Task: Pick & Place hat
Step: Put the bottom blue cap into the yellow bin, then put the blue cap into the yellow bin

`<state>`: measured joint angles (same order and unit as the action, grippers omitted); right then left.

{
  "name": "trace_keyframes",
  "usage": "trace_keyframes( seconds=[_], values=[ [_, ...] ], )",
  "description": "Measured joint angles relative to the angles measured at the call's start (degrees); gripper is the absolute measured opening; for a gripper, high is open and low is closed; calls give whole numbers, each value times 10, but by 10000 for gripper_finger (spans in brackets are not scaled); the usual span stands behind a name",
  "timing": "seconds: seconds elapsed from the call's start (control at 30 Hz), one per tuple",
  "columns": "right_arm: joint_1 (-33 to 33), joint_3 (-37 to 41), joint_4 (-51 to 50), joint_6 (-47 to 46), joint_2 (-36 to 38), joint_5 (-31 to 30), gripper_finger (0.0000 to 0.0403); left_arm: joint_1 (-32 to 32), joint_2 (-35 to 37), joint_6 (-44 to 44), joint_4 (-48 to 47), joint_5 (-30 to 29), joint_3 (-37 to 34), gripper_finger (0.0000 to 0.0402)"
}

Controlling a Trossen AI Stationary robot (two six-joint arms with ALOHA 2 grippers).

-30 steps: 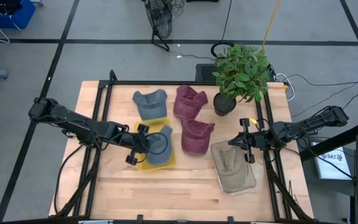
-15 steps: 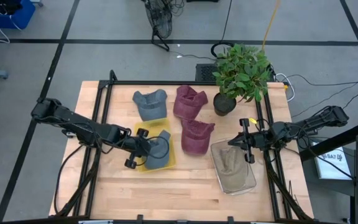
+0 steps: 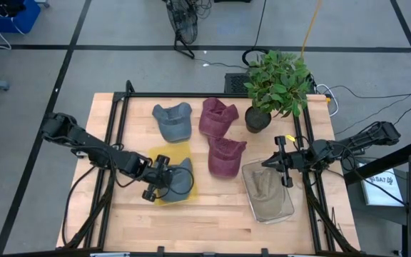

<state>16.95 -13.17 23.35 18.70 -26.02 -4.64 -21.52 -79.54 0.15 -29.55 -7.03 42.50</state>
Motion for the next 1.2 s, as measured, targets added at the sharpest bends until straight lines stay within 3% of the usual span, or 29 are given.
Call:
trace_keyframes(
  seconds=[0.53, 0.8, 1.1, 1.2],
  values=[
    [0, 0, 0, 0, 0, 0, 0, 1, 0, -17, 34, -5, 0, 29],
    [0, 0, 0, 0, 0, 0, 0, 11, 5, -78, 25, -5, 7, 84],
    [0, 0, 0, 0, 0, 0, 0, 11, 5, -42, -60, 9, 99, 154],
    [0, 0, 0, 0, 0, 0, 0, 11, 5, -21, -132, -27, 157, 158]
  ],
)
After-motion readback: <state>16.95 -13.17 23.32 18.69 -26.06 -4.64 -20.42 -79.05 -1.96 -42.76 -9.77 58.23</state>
